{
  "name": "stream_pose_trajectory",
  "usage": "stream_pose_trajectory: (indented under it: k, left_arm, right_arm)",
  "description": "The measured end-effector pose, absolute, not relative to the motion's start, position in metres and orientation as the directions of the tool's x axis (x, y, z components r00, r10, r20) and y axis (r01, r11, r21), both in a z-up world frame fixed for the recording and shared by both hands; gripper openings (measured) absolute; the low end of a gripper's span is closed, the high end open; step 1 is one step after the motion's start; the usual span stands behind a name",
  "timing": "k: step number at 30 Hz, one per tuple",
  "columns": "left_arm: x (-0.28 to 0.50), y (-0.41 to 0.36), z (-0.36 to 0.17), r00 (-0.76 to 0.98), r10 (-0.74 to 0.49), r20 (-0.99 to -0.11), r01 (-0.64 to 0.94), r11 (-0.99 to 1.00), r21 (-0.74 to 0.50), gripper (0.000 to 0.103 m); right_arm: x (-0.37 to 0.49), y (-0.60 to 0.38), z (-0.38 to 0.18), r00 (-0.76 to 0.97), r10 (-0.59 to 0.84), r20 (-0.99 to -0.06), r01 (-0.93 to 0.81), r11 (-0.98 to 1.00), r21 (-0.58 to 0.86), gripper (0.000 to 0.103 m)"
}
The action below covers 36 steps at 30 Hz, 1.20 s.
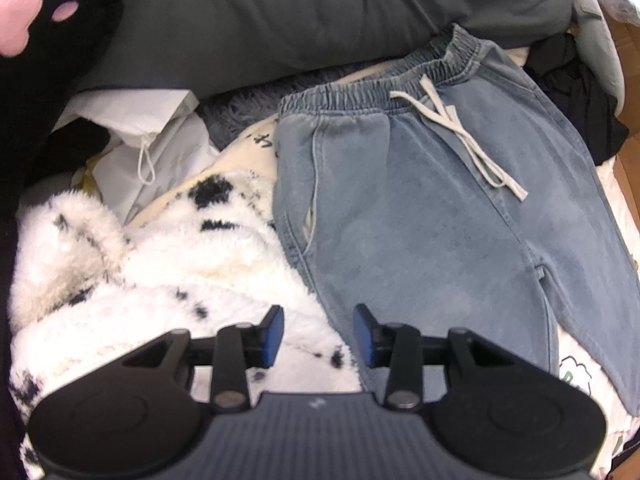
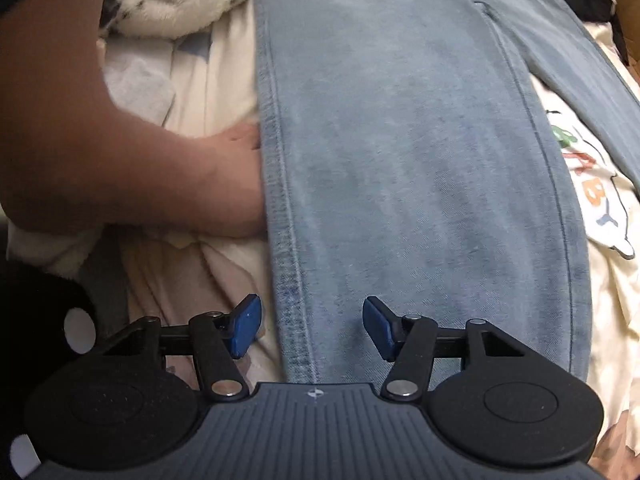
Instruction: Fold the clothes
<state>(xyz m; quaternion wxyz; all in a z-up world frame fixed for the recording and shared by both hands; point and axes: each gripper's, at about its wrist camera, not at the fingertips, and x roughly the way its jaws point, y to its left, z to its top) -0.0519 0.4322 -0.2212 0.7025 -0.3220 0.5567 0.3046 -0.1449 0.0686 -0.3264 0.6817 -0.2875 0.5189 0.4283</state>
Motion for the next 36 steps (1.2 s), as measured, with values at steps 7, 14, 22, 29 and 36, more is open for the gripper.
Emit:
stream_pose_trajectory:
  k: [7, 14, 22, 29, 36]
  left_arm:
    - [-0.058, 0.432, -0.223, 0.194, 0.063, -0.979, -0.798, 0.591, -0.121, 0.041]
    - [-0.061, 0.432, -0.222, 0.199, 0.063, -0.978, -0.802, 0.584, -0.126, 0.041]
    - [-0.065, 0.432, -0.222, 0.191, 0.06, -0.98, -0.806, 0.579, -0.122, 0.041]
    - [-0.062, 0.429, -0.228, 0.218, 0.026, -0.975, -0.816, 0.553, -0.168, 0.041]
    - [-0.051, 0.422, -0.25, 0.252, -0.032, -0.967, -0.838, 0.494, -0.234, 0.041]
  right_arm:
    - [-0.148, 0.069, -0.324, 0.213, 0.222, -0.952, -0.879, 0.468, -0.087, 0.056]
    - [-0.159, 0.074, -0.319, 0.295, 0.216, -0.931, -0.889, 0.42, -0.184, 0.038]
    - [-0.162, 0.085, -0.342, 0.247, 0.182, -0.952, -0.907, 0.388, -0.161, 0.026]
    - [-0.138, 0.075, -0.322, 0.174, 0.229, -0.958, -0.879, 0.475, -0.046, 0.002]
    - [-0.115, 0.057, -0.3, 0.11, 0.301, -0.947, -0.806, 0.585, 0.092, 0.002]
